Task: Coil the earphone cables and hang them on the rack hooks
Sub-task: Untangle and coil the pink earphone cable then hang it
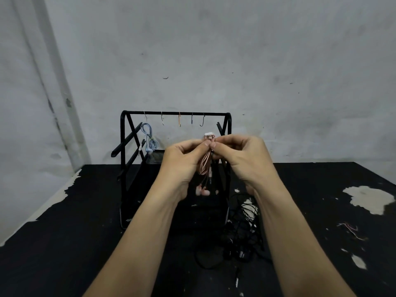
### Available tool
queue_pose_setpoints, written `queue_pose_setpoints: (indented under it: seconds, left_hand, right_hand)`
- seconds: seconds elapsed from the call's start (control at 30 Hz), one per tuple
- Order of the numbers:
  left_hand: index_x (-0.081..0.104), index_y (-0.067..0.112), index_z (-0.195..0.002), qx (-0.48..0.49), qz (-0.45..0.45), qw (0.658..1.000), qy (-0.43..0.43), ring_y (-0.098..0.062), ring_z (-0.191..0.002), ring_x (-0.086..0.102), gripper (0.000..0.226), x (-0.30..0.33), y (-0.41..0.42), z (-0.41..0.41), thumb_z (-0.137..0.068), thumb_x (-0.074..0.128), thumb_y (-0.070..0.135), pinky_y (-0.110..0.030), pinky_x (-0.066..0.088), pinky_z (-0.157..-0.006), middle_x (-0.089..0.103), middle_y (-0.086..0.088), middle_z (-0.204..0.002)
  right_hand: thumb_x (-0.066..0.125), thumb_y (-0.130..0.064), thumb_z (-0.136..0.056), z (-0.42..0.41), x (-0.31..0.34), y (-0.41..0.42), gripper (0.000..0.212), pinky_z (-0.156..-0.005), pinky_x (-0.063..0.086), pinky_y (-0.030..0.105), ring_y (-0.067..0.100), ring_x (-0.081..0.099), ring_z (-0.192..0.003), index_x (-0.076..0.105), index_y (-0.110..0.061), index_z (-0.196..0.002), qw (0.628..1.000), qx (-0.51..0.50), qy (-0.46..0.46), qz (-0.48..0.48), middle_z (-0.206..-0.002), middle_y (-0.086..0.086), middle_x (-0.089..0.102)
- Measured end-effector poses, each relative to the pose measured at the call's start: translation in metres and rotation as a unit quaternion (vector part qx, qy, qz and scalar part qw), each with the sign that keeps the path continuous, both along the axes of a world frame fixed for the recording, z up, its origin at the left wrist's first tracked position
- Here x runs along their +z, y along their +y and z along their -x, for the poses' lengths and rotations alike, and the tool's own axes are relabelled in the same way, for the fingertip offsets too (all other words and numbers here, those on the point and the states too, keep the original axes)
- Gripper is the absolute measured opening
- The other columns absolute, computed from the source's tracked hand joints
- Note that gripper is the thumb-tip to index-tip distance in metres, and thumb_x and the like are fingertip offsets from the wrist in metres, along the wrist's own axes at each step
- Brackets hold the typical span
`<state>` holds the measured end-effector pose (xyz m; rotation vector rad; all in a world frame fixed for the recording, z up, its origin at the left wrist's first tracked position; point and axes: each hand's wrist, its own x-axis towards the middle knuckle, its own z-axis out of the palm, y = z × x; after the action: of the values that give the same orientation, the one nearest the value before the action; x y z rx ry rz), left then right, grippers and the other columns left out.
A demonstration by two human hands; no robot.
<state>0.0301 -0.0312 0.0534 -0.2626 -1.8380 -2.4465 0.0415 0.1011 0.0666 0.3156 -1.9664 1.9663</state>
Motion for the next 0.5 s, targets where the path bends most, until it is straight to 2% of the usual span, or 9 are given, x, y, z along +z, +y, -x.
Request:
queue_pose_setpoints:
  seconds: [0.07, 0.17, 0.33, 0.4, 0.5]
  left_hand:
    - [0.076, 0.011, -0.084, -0.003, -0.027, 1.0, 0.0, -0.023, -0.063, 0.066, 0.003, -0.0013, -0.0018, 0.0039, -0.084, 0.073, 0.012, -0.033, 0.056, -0.054, 0.073, -0.013, -0.075]
    - [0.076, 0.009, -0.085, -0.006, -0.025, 1.0, 0.005, -0.018, -0.064, 0.07, 0.004, -0.0025, -0.0048, 0.0076, -0.082, 0.074, 0.008, -0.026, 0.057, -0.058, 0.075, -0.012, -0.077]
    - [0.075, 0.007, -0.086, 0.006, -0.011, 1.0, 0.026, -0.023, -0.065, 0.07, 0.004, 0.0011, -0.0056, 0.0043, -0.082, 0.075, 0.008, -0.032, 0.058, -0.063, 0.074, -0.015, -0.08]
    - [0.075, 0.008, -0.088, 0.008, 0.005, 0.999, 0.033, -0.026, -0.067, 0.07, 0.007, 0.0022, -0.0064, 0.0025, -0.083, 0.076, 0.011, -0.035, 0.058, -0.056, 0.075, -0.015, -0.081]
    - [0.072, 0.004, -0.094, -0.019, -0.017, 0.999, 0.037, -0.02, -0.066, 0.071, 0.009, 0.0048, -0.0067, -0.0001, -0.086, 0.071, 0.009, -0.028, 0.057, -0.052, 0.074, -0.011, -0.078]
  right_hand:
    - [0.078, -0.007, -0.082, -0.0008, 0.0004, -0.0011, 0.006, -0.061, 0.053, 0.018, 0.008, 0.071, -0.062, 0.074, -0.011, -0.081, 1.0, 0.014, 0.001, 0.007, -0.069, 0.0, 0.075]
    - [0.075, -0.004, -0.084, -0.0015, 0.0004, 0.0, 0.006, -0.058, 0.051, 0.015, 0.004, 0.068, -0.057, 0.074, -0.01, -0.083, 0.998, 0.051, -0.013, 0.03, -0.065, -0.001, 0.073]
    - [0.073, -0.005, -0.085, 0.0016, 0.0003, -0.0011, 0.009, -0.053, 0.045, 0.017, 0.004, 0.061, -0.054, 0.072, -0.013, -0.082, 0.995, 0.06, -0.042, 0.061, -0.064, -0.003, 0.069]
    - [0.071, -0.007, -0.088, 0.0042, -0.0012, -0.0011, 0.008, -0.055, 0.043, 0.019, 0.004, 0.058, -0.056, 0.071, -0.014, -0.083, 0.995, 0.061, -0.049, 0.053, -0.067, -0.004, 0.067]
    - [0.06, -0.01, -0.097, 0.0036, -0.0014, -0.0031, 0.008, -0.056, 0.049, 0.024, 0.008, 0.059, -0.058, 0.068, -0.007, -0.097, 0.99, 0.108, -0.057, 0.065, -0.07, 0.001, 0.066]
